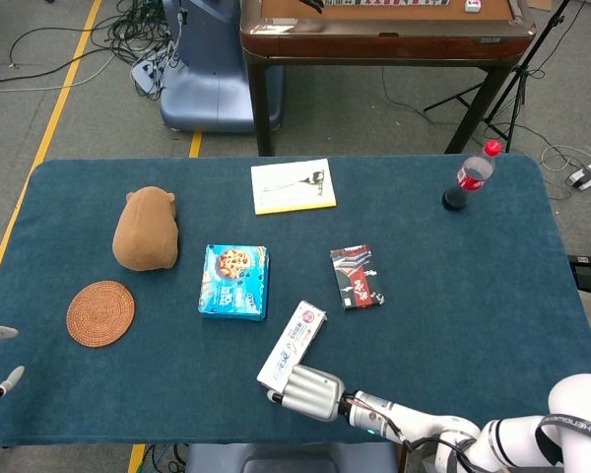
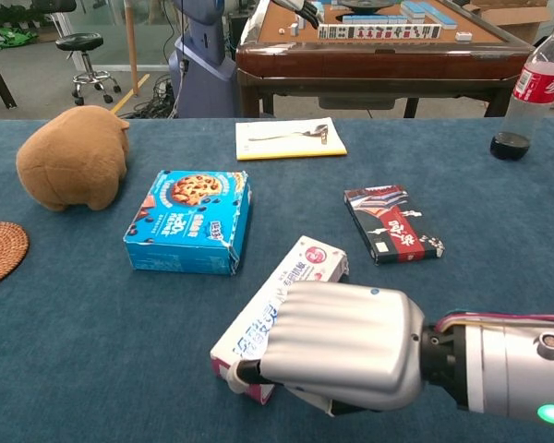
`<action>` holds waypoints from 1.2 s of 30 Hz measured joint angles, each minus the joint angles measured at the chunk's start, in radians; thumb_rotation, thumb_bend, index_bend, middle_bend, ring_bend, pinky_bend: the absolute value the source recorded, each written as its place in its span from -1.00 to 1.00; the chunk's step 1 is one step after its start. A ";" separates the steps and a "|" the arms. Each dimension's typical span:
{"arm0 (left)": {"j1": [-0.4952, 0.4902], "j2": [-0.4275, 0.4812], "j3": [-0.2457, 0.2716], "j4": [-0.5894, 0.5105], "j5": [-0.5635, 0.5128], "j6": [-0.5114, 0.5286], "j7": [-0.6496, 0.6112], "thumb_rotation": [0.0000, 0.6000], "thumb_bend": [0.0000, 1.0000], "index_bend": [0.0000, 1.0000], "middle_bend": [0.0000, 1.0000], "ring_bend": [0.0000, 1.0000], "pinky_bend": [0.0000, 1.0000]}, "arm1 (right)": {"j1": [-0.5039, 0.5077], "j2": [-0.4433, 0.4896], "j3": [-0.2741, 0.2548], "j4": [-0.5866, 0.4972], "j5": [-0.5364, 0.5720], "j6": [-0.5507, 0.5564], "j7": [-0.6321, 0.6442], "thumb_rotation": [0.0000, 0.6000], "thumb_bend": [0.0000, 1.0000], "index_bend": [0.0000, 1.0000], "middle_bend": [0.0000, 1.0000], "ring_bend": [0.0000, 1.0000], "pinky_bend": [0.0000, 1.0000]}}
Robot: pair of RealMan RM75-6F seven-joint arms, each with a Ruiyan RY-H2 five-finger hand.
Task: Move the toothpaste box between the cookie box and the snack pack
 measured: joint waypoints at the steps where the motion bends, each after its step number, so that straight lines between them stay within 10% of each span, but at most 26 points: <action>1: 0.000 0.000 0.000 0.001 0.000 0.000 -0.001 1.00 -0.46 -0.30 -0.32 -0.35 -0.08 | -0.002 0.004 -0.002 -0.001 0.003 0.001 0.002 1.00 1.00 -0.44 1.00 1.00 0.94; 36: -0.005 -0.008 0.002 -0.009 0.004 -0.008 0.035 1.00 -0.46 -0.30 -0.32 -0.34 -0.08 | -0.062 0.149 -0.015 -0.013 0.064 0.069 0.021 1.00 1.00 -0.44 1.00 1.00 0.94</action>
